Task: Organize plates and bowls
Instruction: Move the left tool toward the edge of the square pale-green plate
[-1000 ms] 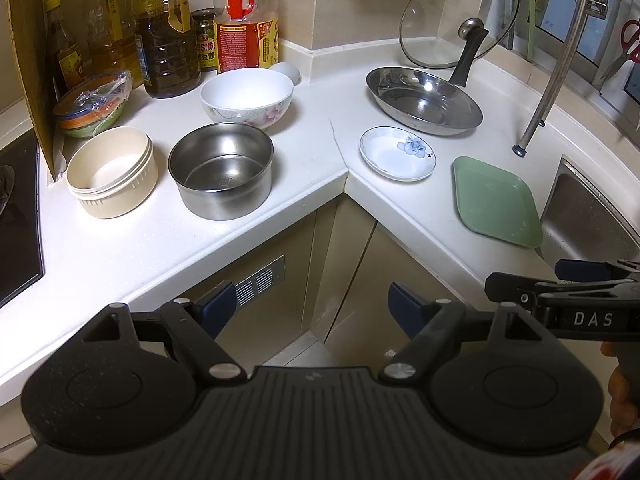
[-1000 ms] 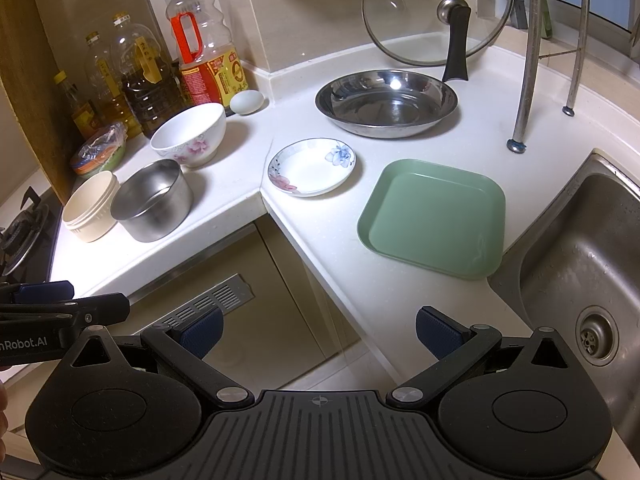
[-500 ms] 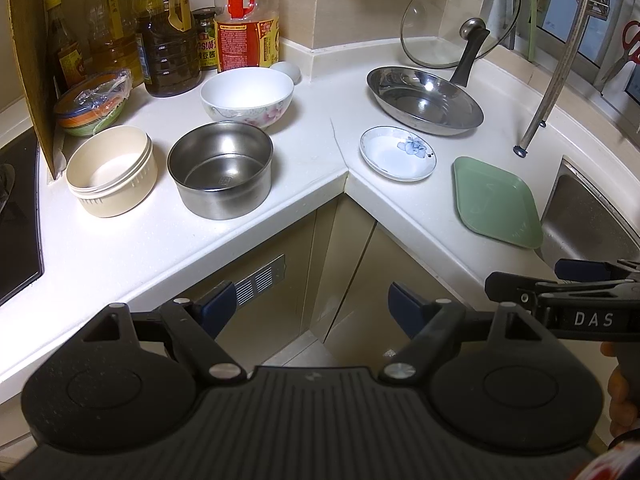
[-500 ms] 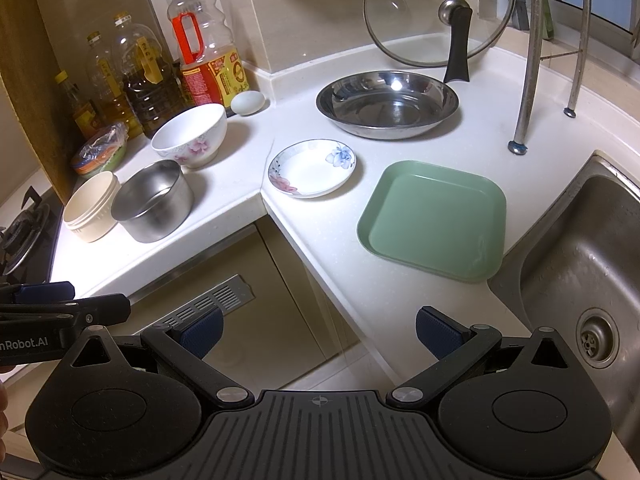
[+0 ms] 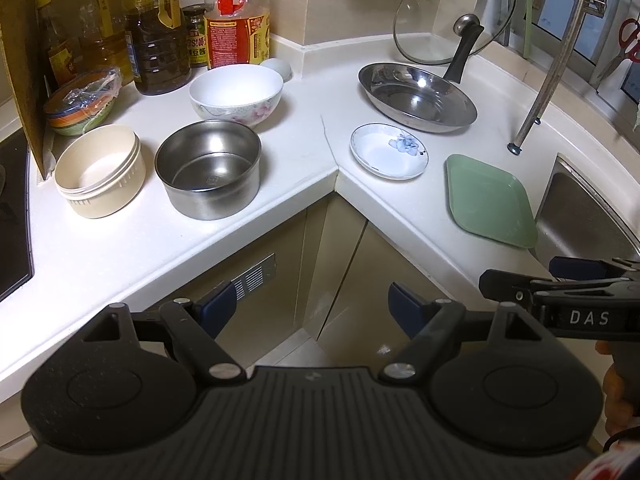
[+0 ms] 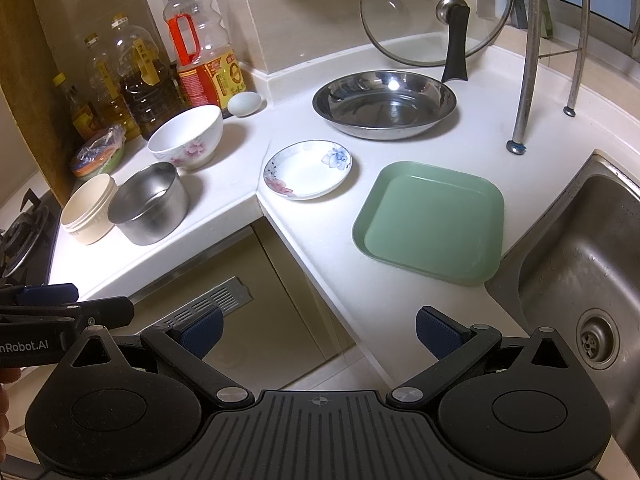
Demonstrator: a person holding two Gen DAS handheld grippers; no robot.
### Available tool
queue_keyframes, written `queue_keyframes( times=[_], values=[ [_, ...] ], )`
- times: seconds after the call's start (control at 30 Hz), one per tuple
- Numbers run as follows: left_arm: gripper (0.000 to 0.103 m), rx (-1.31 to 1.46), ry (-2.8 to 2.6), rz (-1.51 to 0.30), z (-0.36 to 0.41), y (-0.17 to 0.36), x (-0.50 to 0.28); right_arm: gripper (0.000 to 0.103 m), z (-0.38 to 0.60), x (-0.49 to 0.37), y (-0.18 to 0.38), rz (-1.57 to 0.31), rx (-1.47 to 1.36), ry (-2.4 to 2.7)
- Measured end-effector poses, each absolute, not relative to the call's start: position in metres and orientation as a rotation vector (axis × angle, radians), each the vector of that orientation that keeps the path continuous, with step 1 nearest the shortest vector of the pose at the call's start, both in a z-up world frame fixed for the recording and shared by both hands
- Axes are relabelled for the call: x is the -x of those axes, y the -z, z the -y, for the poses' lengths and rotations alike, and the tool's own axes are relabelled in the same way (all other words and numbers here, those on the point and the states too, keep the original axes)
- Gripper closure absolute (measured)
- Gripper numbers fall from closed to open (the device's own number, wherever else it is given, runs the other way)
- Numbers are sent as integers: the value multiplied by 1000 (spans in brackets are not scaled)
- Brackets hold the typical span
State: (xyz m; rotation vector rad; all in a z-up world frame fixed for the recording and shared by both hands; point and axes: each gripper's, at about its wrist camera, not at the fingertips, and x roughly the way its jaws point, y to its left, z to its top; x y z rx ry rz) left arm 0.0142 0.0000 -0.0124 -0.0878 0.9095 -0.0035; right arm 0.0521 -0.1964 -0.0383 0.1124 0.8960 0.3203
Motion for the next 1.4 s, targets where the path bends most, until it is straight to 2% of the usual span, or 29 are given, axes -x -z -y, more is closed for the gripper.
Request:
queue_keyframes(
  times=[0.53, 0.8, 0.97, 1.23, 1.3, 1.37, 1.4],
  values=[
    [21, 89, 40, -912, 10, 12, -35, 1, 215, -65, 38, -859, -128, -299],
    [22, 74, 96, -867, 30, 17, -56, 1, 254, -68, 37, -754, -238, -204],
    [33, 103, 155, -931, 42, 32, -78, 1, 283, -70, 42, -720, -293, -145],
    [36, 46, 247, -880, 77, 46, -106, 1, 314, -72, 59, -731, -312, -114],
    [41, 46, 269, -867, 87, 50, -111, 5, 322, -73, 63, -722, -348, -113],
    [48, 42, 286, -851, 95, 55, -117, 18, 329, -76, 67, -721, -381, -120],
    [50, 39, 291, -849, 99, 58, -121, 19, 331, -79, 70, -727, -391, -122]
  ],
)
